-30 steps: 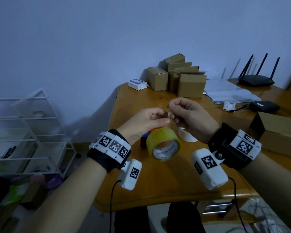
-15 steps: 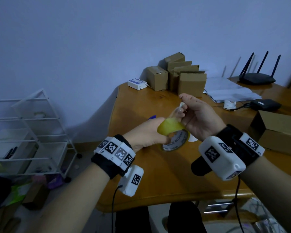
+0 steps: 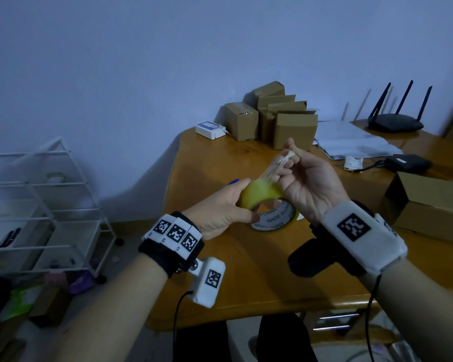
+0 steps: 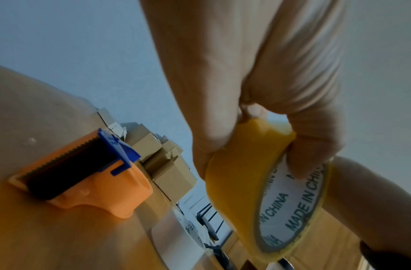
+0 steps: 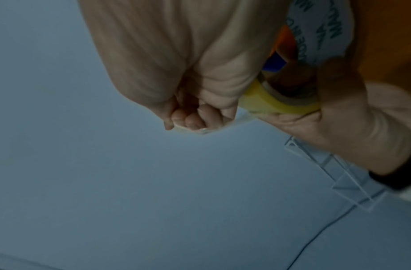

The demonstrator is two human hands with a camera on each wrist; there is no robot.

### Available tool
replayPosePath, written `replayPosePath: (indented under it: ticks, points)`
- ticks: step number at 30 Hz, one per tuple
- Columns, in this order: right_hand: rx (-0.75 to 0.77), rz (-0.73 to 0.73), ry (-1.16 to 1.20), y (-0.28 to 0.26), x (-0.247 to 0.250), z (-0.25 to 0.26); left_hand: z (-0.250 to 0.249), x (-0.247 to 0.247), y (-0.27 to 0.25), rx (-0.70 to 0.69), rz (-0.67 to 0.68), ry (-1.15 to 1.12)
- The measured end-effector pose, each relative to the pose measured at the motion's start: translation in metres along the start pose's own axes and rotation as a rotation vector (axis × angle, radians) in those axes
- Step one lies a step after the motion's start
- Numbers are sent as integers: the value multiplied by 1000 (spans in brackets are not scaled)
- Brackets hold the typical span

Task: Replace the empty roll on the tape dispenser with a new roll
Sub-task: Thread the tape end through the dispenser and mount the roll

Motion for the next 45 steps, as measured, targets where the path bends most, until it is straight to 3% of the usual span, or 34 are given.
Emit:
replayPosePath:
  ticks: [6, 11, 20, 28, 36, 45]
  points:
    - [-19, 67, 140, 6, -4, -3, 2, 4, -3, 12, -30, -68]
    - [31, -61, -9, 7, 6, 2, 1, 9, -5, 28, -20, -19]
    - [202, -34, -738, 7, -4, 29, -1, 24, -4, 90, -53, 240]
    - [307, 266, -1460, 10, -56, 1, -16, 25, 1, 43, -87, 318]
    - [351, 256, -1571, 16, -60, -1, -53, 39, -9, -127, -291, 256]
    - [410, 230, -1623, 21, -54, 0, -62, 34, -3, -184, -362, 511]
Point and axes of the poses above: each hand's wrist, its own y-axis towards the middle knuckle, its own x-axis out of the back of the hand, z = x × y, the point moved 7 cm from there along y, towards the middle knuckle
